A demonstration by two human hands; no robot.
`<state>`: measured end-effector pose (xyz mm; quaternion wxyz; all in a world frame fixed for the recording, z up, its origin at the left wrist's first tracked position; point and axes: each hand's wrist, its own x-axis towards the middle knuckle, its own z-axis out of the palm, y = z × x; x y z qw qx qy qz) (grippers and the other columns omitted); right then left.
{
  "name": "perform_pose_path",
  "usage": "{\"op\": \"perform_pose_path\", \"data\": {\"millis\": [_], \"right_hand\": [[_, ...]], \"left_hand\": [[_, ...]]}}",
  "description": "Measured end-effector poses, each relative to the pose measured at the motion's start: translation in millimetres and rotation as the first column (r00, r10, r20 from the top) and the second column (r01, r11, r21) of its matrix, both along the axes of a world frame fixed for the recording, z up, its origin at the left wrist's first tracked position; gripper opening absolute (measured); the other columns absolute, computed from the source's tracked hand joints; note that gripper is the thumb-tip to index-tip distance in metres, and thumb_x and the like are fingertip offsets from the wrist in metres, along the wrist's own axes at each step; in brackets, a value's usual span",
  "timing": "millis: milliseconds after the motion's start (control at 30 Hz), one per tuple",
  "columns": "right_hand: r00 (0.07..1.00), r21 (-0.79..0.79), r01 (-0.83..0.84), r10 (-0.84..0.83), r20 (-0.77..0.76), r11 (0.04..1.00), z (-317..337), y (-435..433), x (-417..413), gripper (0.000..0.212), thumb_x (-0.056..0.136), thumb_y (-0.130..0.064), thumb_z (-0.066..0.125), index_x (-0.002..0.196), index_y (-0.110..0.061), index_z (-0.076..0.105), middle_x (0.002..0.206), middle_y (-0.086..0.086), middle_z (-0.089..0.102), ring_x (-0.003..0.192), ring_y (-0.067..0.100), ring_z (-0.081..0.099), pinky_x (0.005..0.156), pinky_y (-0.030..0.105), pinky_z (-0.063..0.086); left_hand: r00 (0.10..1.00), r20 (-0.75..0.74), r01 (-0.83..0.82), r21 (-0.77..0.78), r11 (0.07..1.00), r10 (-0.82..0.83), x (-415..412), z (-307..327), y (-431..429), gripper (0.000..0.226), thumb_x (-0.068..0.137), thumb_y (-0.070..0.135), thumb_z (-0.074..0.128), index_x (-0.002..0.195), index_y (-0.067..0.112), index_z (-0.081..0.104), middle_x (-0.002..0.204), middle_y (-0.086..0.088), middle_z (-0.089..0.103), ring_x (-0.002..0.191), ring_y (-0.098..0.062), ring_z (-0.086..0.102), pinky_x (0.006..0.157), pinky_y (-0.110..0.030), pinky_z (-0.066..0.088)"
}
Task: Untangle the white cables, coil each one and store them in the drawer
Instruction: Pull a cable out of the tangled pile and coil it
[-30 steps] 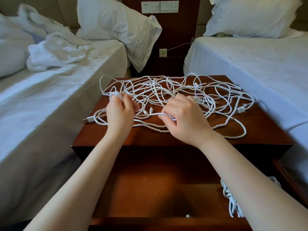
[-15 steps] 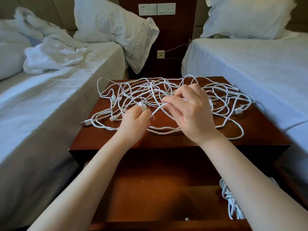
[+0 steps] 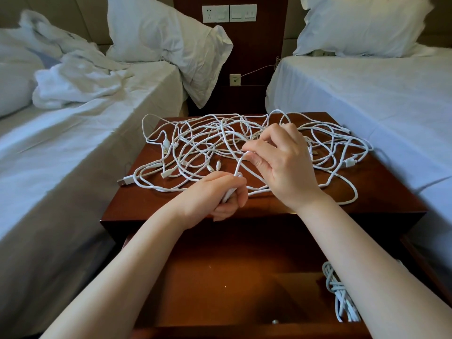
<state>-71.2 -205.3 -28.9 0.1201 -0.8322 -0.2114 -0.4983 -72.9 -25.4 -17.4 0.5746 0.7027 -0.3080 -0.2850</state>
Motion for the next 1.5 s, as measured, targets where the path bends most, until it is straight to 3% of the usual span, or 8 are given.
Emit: {"op": "perform_pose_path", "data": {"millis": [167, 333, 467, 733, 900, 1100, 1300, 1500], "right_hand": [[0.988, 0.022, -0.065, 0.068, -0.141, 0.998, -7, -4, 3, 0.035, 0.099, -0.031, 0.045, 0.093, -0.009, 0.072, 0.081, 0.005, 0.060, 0.081, 0.024, 0.051, 0.067, 0.036, 0.043], [0.956, 0.042, -0.105, 0.113, -0.270, 0.994, -16, 8, 2, 0.034, 0.097, -0.026, 0.036, 0.081, -0.009, 0.061, 0.073, -0.005, 0.053, 0.072, 0.010, 0.036, 0.062, 0.026, 0.032], [0.960, 0.054, -0.108, 0.118, -0.254, 0.993, -16, 17, 1, 0.029, 0.093, -0.020, 0.035, 0.069, -0.011, 0.048, 0.065, -0.005, 0.041, 0.065, 0.012, 0.035, 0.057, 0.025, 0.029], [0.880, 0.035, -0.113, 0.116, -0.461, 0.993, -18, 22, -3, 0.024, 0.092, -0.027, 0.041, 0.070, -0.017, 0.042, 0.069, -0.007, 0.039, 0.060, 0.012, 0.038, 0.052, 0.024, 0.026], [0.853, -0.113, -0.075, 0.005, -0.522, 0.991, -18, 24, -6, 0.027, 0.096, -0.027, 0.051, 0.071, -0.018, 0.048, 0.070, -0.006, 0.039, 0.055, 0.009, 0.036, 0.048, 0.021, 0.021], [0.881, -0.121, -0.102, 0.033, -0.472, 0.987, -20, 22, -7, 0.020, 0.085, -0.023, 0.056, 0.074, -0.011, 0.069, 0.072, -0.005, 0.043, 0.067, 0.010, 0.037, 0.050, 0.015, 0.018], [0.908, -0.093, -0.181, 0.130, -0.399, 0.979, -10, 32, -13, 0.021, 0.077, -0.025, 0.056, 0.063, -0.014, 0.066, 0.068, -0.005, 0.048, 0.067, 0.007, 0.035, 0.048, 0.017, 0.020], [0.911, -0.004, -0.172, 0.157, -0.382, 0.985, 2, 24, -16, 0.038, 0.087, -0.048, 0.048, 0.077, -0.019, 0.071, 0.065, -0.009, 0.063, 0.059, 0.009, 0.058, 0.049, 0.027, 0.048]], "left_hand": [[0.995, -0.062, 0.072, -0.153, 0.986, -0.082, 0, 0, -1, 0.038, 0.093, 0.026, 0.034, 0.064, 0.006, 0.048, 0.041, 0.005, 0.034, 0.037, -0.011, 0.027, 0.042, -0.021, 0.030], [0.975, -0.138, 0.102, -0.418, 0.903, -0.174, -2, 5, -1, 0.038, 0.094, 0.023, 0.030, 0.064, 0.008, 0.049, 0.042, 0.005, 0.032, 0.037, -0.009, 0.027, 0.040, -0.016, 0.032], [0.978, -0.174, 0.002, -0.529, 0.849, -0.111, -2, 8, -1, 0.039, 0.093, 0.023, 0.030, 0.064, 0.010, 0.052, 0.042, 0.005, 0.033, 0.037, -0.007, 0.027, 0.040, -0.016, 0.032], [0.954, -0.285, -0.268, -0.670, 0.693, 0.093, 0, 8, -3, 0.041, 0.097, 0.025, 0.028, 0.065, 0.013, 0.051, 0.044, 0.008, 0.033, 0.039, -0.005, 0.029, 0.041, -0.019, 0.029], [0.878, -0.398, -0.478, -0.705, 0.524, 0.265, 9, 14, 5, 0.038, 0.101, 0.026, 0.022, 0.073, 0.012, 0.043, 0.046, 0.008, 0.033, 0.041, -0.006, 0.027, 0.044, -0.019, 0.028], [0.803, -0.444, -0.593, -0.661, 0.459, 0.399, 16, 9, 1, 0.025, 0.099, 0.015, 0.030, 0.078, 0.013, 0.043, 0.056, 0.004, 0.039, 0.050, -0.010, 0.035, 0.054, -0.021, 0.036], [0.669, -0.539, -0.734, -0.588, 0.340, 0.512, 31, 1, 4, 0.027, 0.103, 0.015, 0.033, 0.081, 0.010, 0.046, 0.056, 0.002, 0.049, 0.053, -0.009, 0.045, 0.054, -0.020, 0.044], [0.575, -0.320, -0.785, -0.475, 0.397, 0.753, 36, -3, 9, 0.032, 0.103, 0.015, 0.034, 0.074, 0.011, 0.049, 0.052, 0.004, 0.055, 0.051, -0.009, 0.051, 0.056, -0.023, 0.045]]}}
